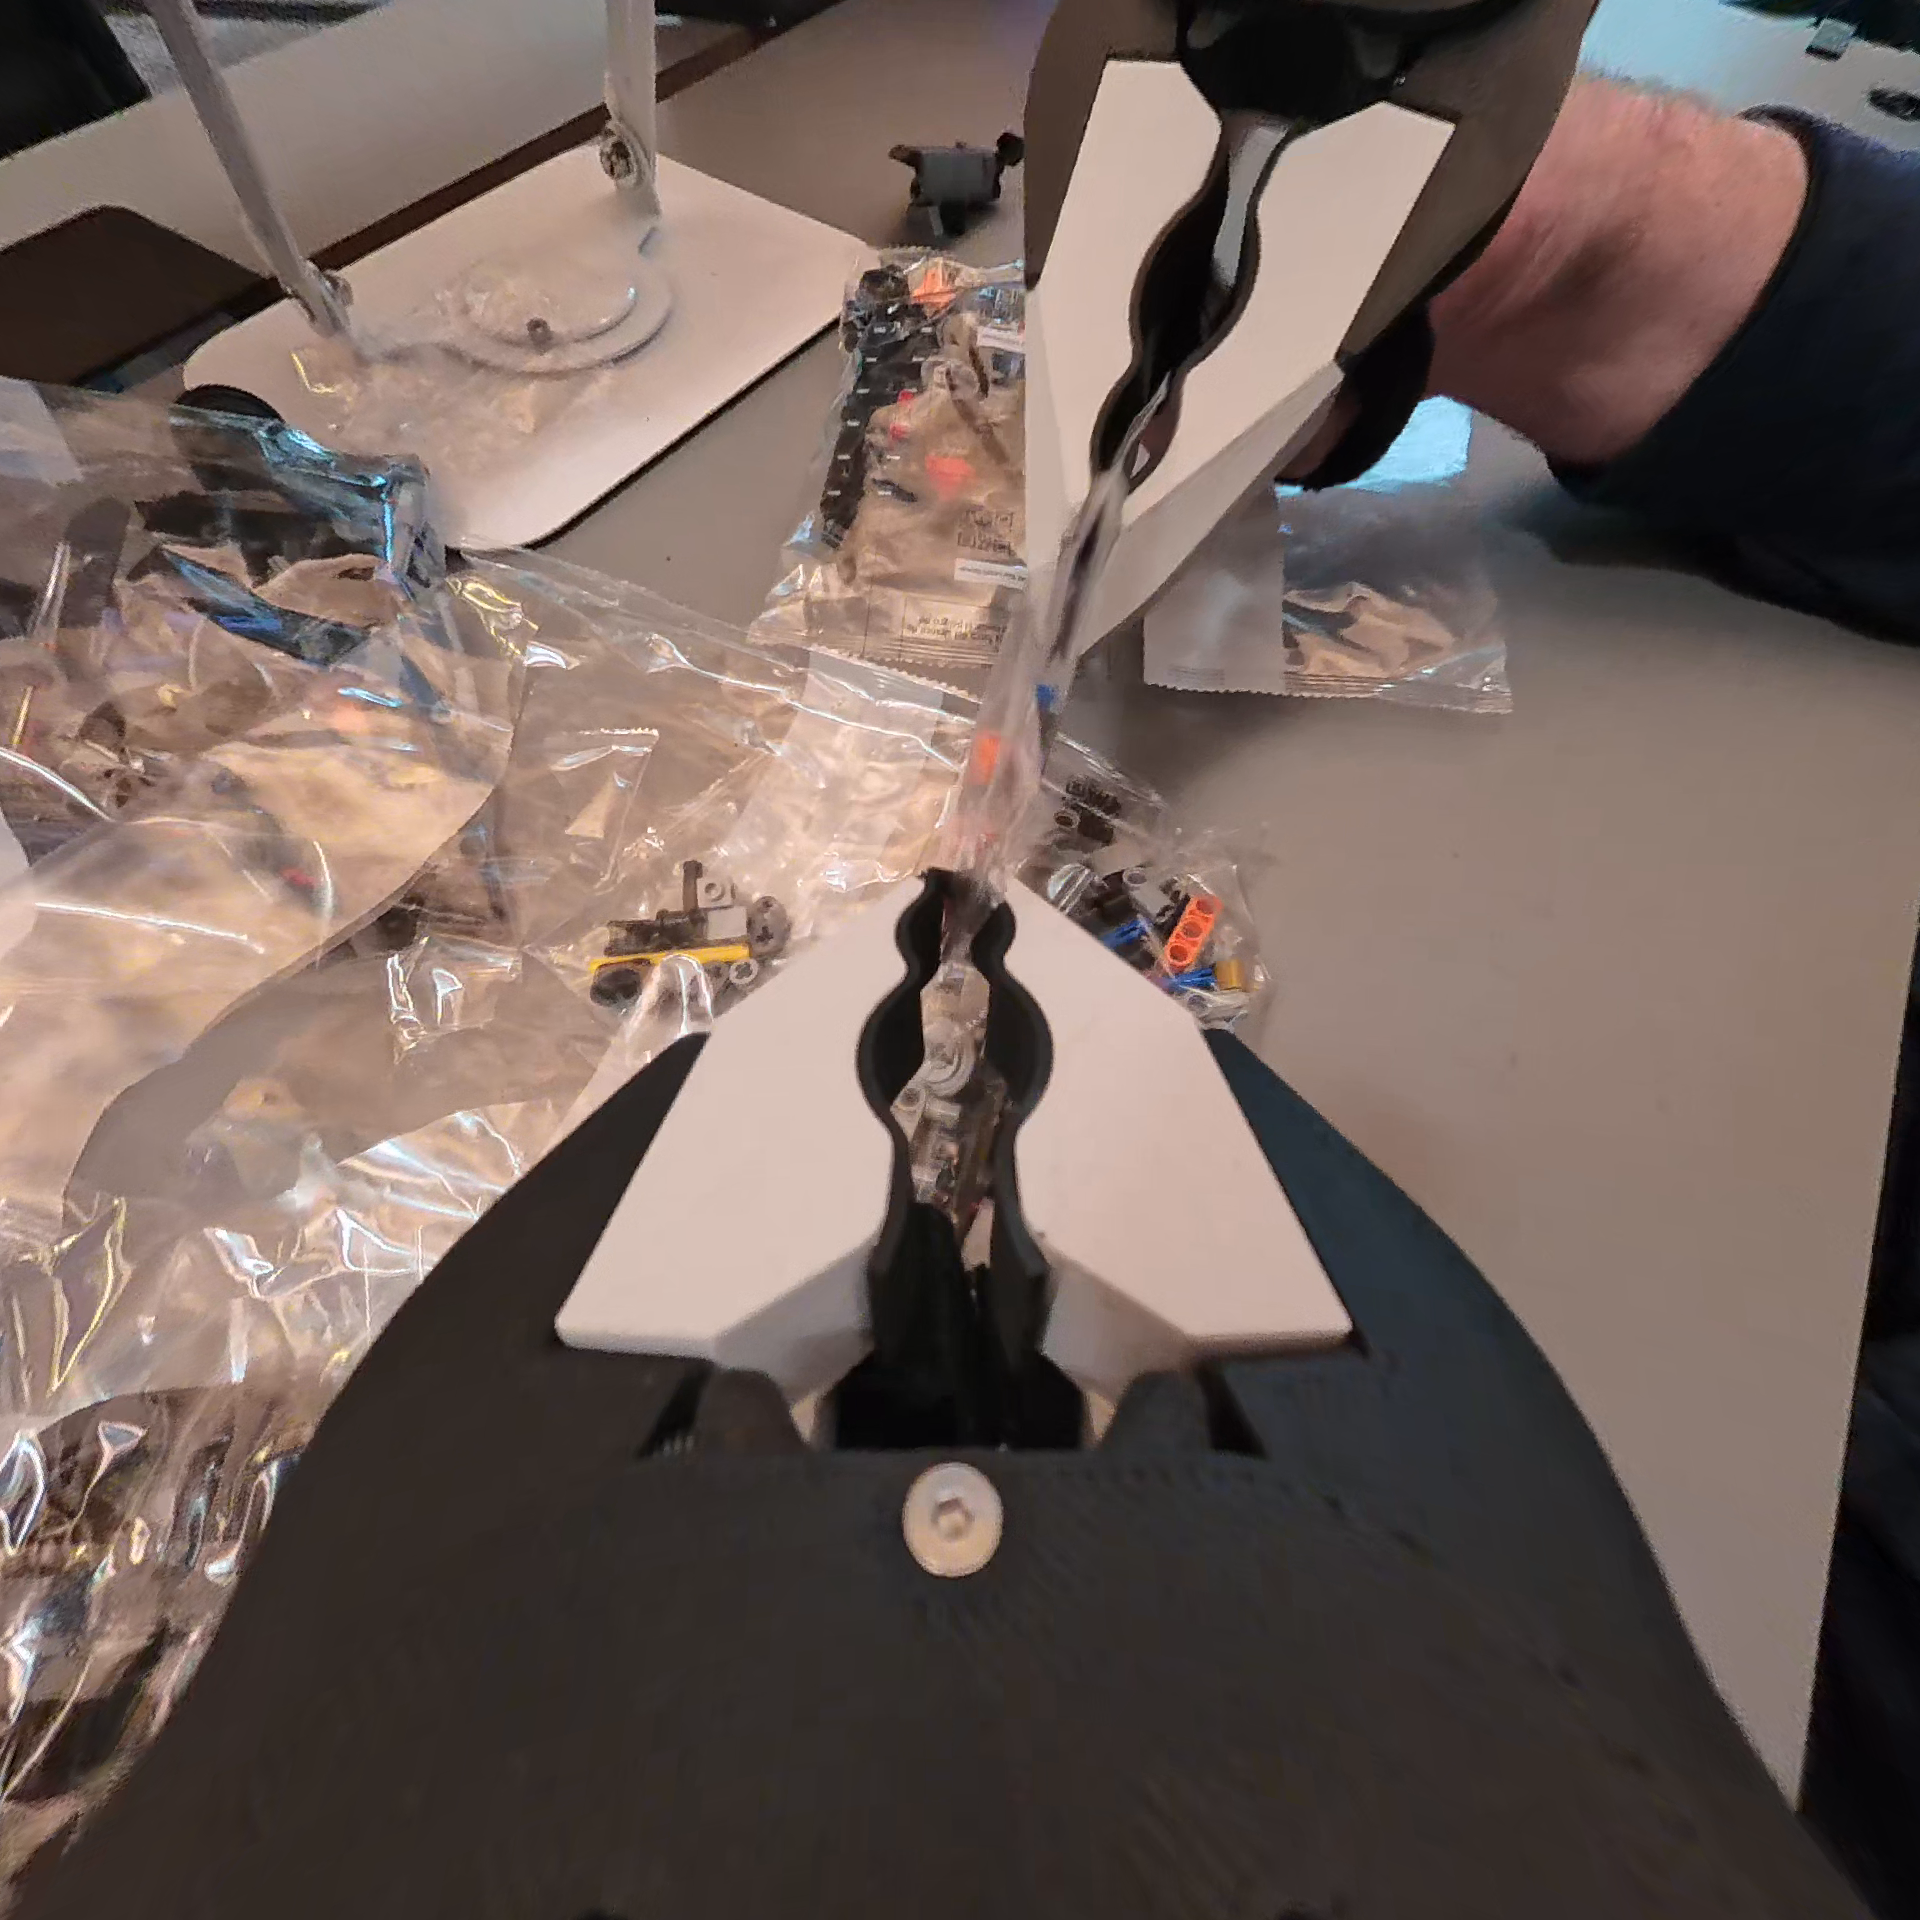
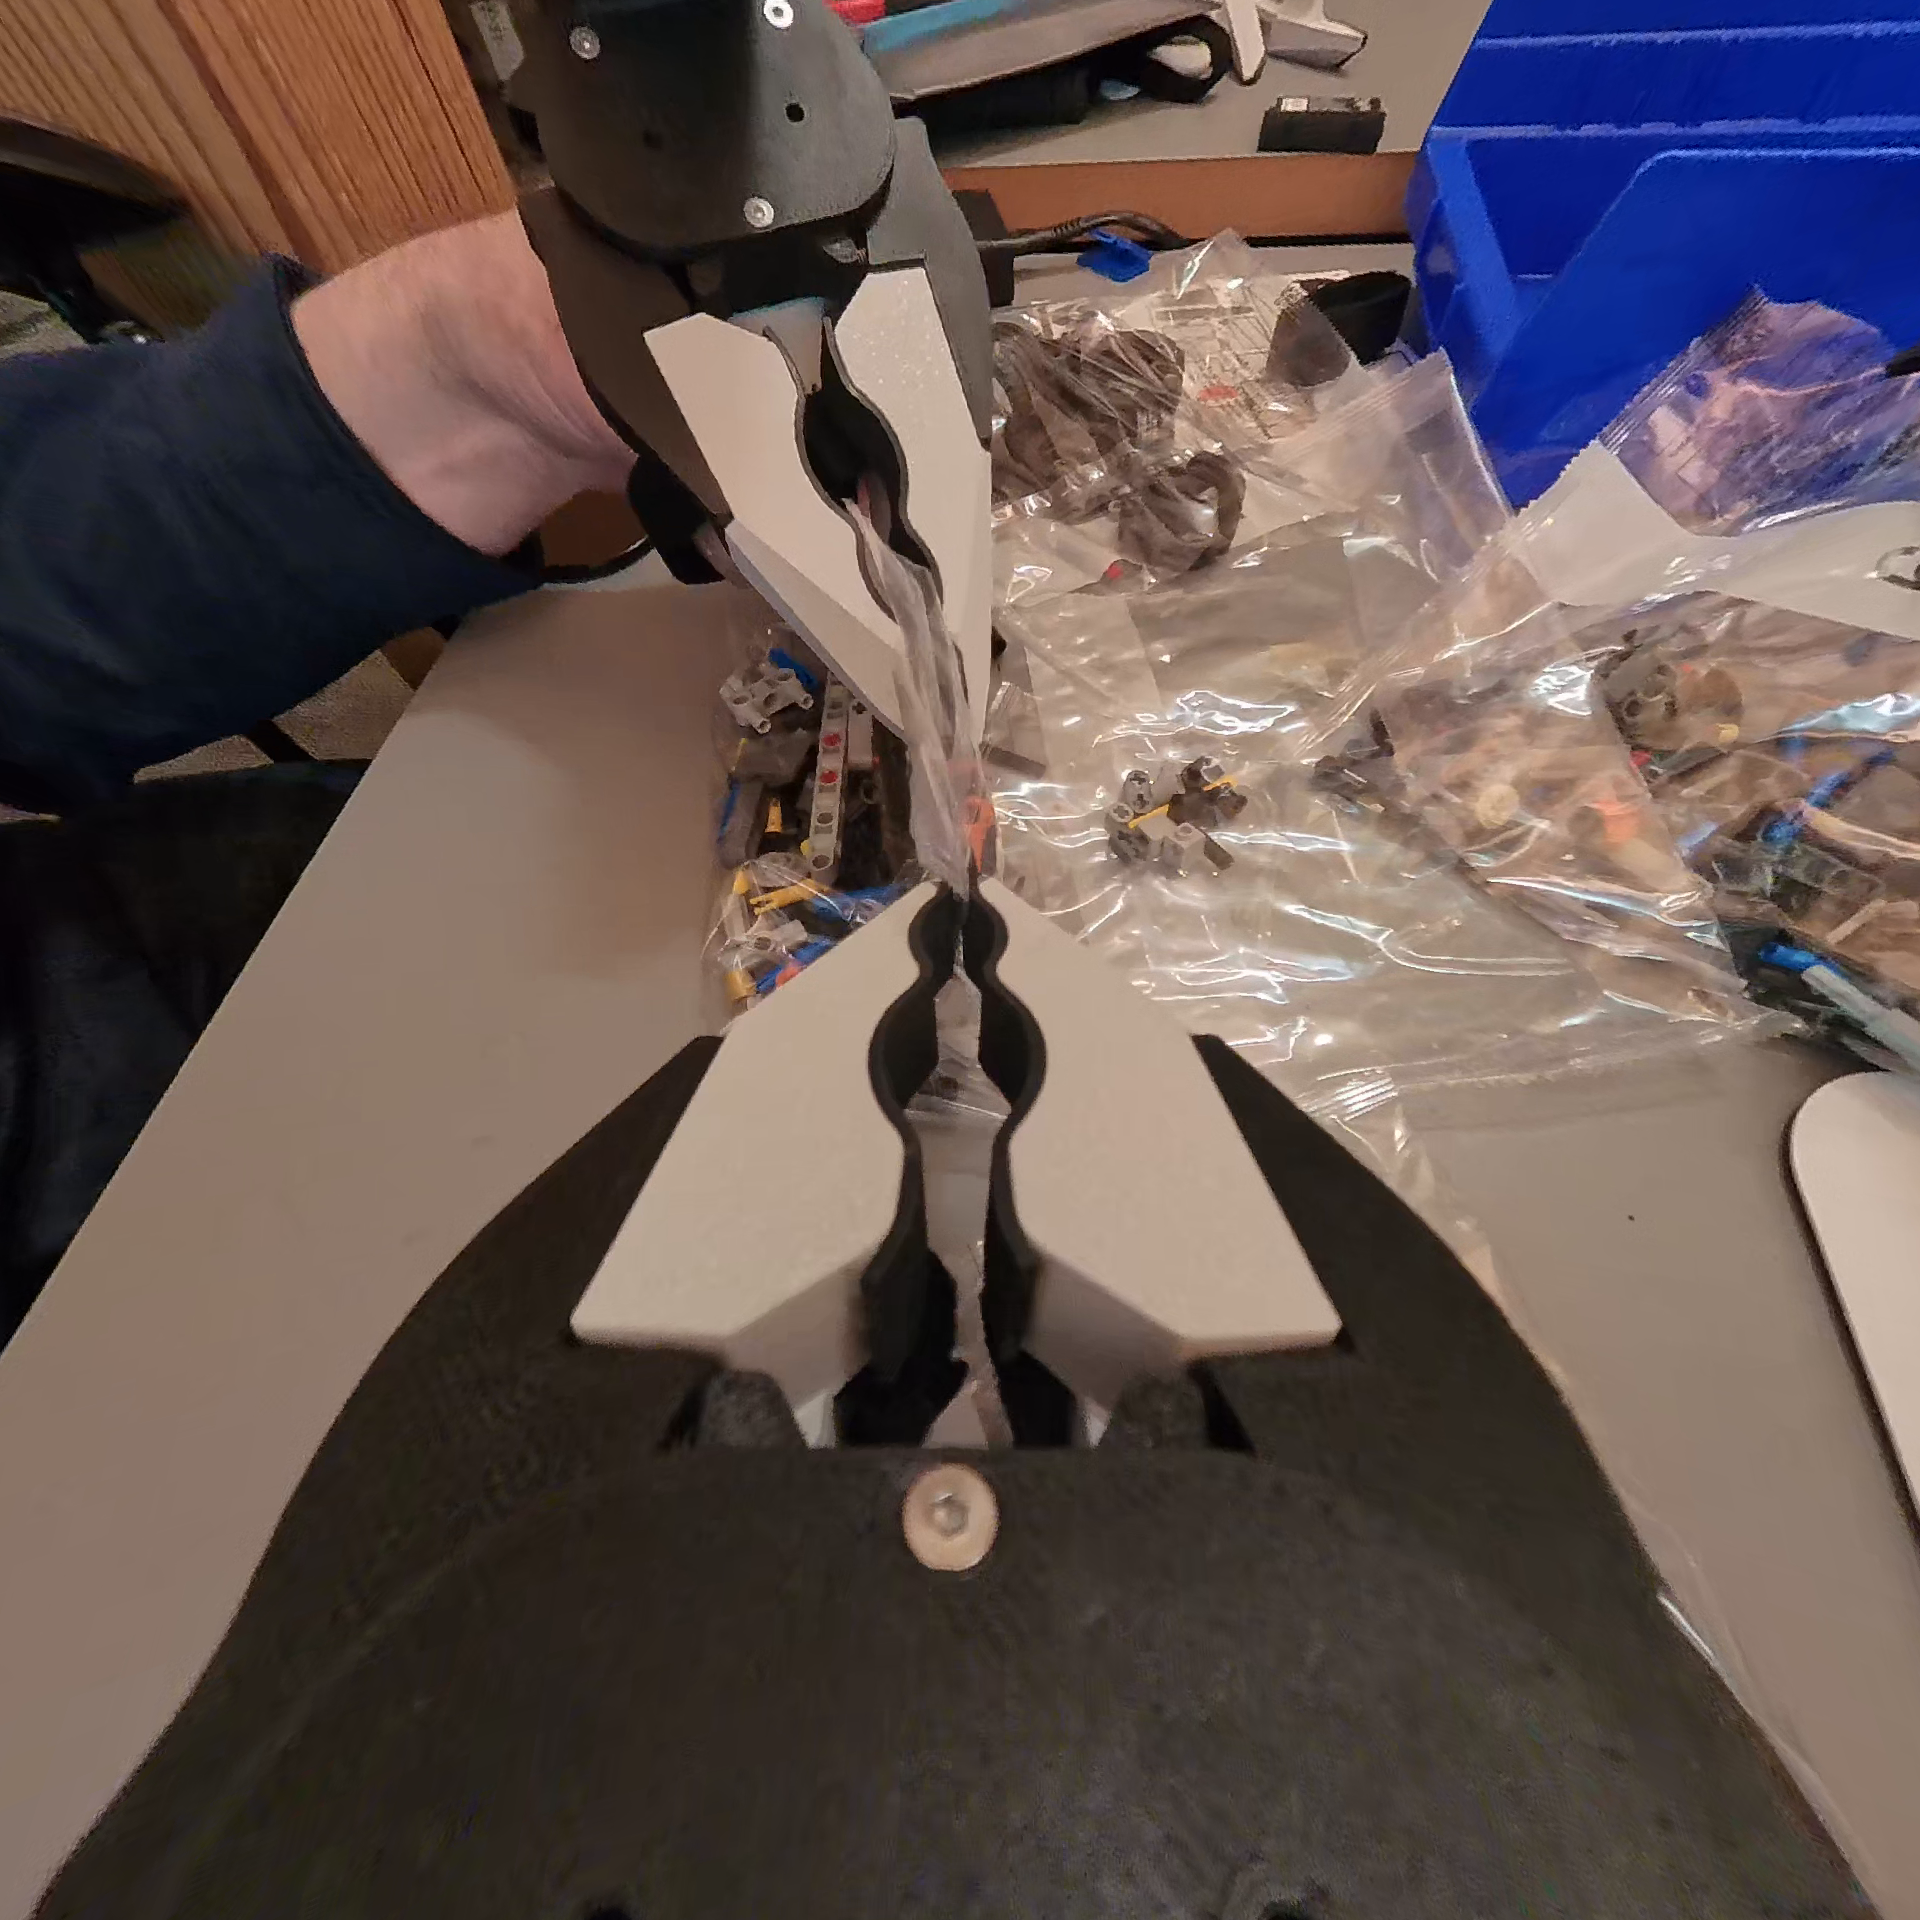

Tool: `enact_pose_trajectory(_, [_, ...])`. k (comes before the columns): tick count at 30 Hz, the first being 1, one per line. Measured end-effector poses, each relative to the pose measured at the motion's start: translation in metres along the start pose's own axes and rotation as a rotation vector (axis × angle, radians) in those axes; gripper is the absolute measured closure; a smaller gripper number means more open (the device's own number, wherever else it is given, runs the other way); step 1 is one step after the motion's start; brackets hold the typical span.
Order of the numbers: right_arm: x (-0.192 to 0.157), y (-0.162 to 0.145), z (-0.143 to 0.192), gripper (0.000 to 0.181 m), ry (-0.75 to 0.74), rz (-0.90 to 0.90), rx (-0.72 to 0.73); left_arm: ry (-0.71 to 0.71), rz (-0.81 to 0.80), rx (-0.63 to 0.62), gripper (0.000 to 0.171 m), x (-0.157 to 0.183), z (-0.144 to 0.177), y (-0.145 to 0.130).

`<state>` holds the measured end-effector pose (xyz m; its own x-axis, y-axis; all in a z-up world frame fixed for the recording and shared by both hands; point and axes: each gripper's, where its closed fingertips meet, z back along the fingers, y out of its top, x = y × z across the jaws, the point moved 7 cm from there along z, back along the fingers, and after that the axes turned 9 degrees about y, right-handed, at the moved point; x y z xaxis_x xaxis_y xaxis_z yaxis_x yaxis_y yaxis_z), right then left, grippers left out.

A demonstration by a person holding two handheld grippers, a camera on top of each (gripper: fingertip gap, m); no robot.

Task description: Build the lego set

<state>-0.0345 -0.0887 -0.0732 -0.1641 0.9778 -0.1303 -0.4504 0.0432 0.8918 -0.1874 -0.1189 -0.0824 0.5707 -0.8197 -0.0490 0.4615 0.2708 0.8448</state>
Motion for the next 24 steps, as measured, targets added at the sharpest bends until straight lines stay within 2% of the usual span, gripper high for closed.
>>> enact_pose_trajectory(2, [0.002, -0.001, 0.002, 0.181, -0.028, 0.011, -0.014, 0.025, -0.006, -0.007, 0.168, -0.002, 0.001, -0.002])
enact_pose_trajectory(5, [0.008, -0.003, 0.012, 0.163, -0.040, -0.043, 0.008, 0.054, -0.017, -0.004, 0.168, -0.003, 0.005, -0.005])
enact_pose_trajectory(7, [0.014, -0.010, 0.016, 0.159, -0.078, -0.056, -0.042, 0.075, -0.007, 0.007, 0.169, -0.005, 0.009, -0.006])
enact_pose_trajectory(10, [0.015, -0.017, 0.003, 0.153, -0.102, -0.047, -0.125, 0.089, 0.015, 0.024, 0.168, -0.009, 0.016, -0.009])
enact_pose_trajectory(14, [0.014, -0.034, -0.022, 0.159, -0.140, 0.007, -0.328, 0.094, 0.023, 0.025, 0.169, -0.010, 0.019, -0.014])
enact_pose_trajectory(16, [0.015, -0.039, -0.025, 0.163, -0.150, -0.008, -0.381, 0.092, 0.027, 0.033, 0.169, -0.010, 0.019, -0.014])
enact_pose_trajectory(17, [0.014, -0.038, -0.026, 0.169, -0.138, -0.006, -0.376, 0.090, 0.026, 0.033, 0.168, -0.010, 0.019, -0.014])
enact_pose_trajectory(20, [0.013, -0.038, -0.025, 0.170, -0.134, 0.001, -0.386, 0.089, 0.020, 0.030, 0.168, -0.009, 0.016, -0.014])
enact_pose_trajectory(24, [0.012, -0.030, -0.012, 0.170, -0.136, -0.015, -0.321, 0.088, 0.006, 0.023, 0.168, -0.006, 0.014, -0.012])
